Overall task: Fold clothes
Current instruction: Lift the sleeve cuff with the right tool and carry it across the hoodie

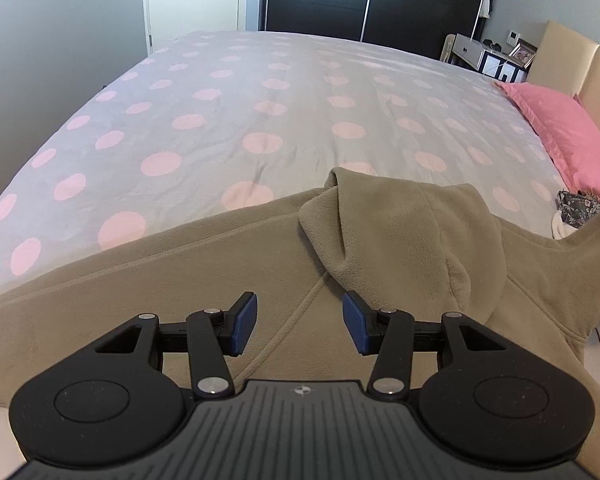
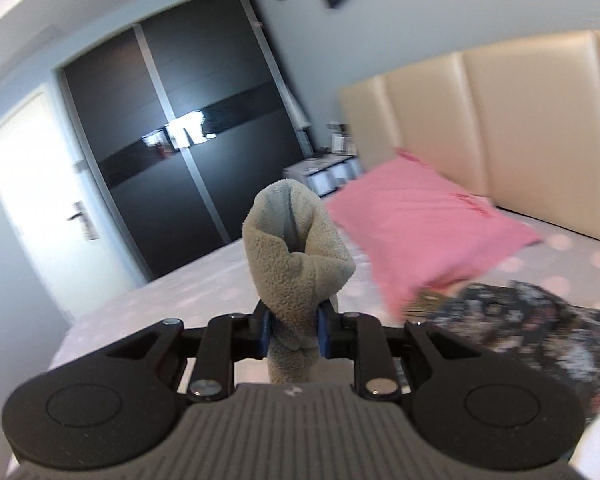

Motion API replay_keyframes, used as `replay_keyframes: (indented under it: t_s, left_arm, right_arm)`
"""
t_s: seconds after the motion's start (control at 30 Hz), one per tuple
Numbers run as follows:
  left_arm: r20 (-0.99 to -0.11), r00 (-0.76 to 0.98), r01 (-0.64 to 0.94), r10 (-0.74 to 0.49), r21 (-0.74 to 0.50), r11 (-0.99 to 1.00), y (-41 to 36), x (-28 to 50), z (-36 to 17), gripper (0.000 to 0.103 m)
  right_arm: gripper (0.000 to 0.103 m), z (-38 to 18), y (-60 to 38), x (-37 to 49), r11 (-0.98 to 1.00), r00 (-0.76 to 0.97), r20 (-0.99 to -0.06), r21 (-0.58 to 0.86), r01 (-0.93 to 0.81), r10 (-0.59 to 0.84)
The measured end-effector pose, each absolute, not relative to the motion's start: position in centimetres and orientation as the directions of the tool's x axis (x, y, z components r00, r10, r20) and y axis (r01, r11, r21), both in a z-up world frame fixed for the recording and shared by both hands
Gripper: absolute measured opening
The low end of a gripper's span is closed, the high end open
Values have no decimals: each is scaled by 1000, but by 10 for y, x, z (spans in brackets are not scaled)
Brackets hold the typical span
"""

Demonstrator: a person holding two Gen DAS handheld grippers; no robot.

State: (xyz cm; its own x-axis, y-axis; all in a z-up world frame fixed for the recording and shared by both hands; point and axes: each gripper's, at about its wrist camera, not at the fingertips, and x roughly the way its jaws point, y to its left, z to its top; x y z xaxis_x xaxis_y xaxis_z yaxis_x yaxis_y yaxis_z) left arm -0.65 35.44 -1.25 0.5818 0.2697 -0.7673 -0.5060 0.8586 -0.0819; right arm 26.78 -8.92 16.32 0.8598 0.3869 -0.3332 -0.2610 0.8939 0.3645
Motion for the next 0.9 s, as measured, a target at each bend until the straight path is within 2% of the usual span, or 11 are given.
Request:
replay_keyframes:
  t_s: [0.17,0.33,0.53,0.7,0.9]
  left_arm:
    - [-763,591,-515,264,-105,851,363,-22,-10,45]
    - [-762,591,-523,264,-112,845,376,-36,-12,45]
    - [-778,567,-538,271,-102,837,394,-46,-24,45]
    - [-793,546,-567,272,-111,816,410,-51,-34,45]
    - [-800,535,-591,272,-124,797,421,-51,-40,45]
  right_arm:
    - [25,179,5,235,833,789,-312,365,-415,530]
    - [25,160,93,196,752,673,-341,362,-550,656]
    - [25,100,177,150,671,531,-425,327,-665,733]
    - [25,36,228,114,604,430,-509,242,-759,745]
    - [25,-41,261,82,540,326,-606,208,-815,725]
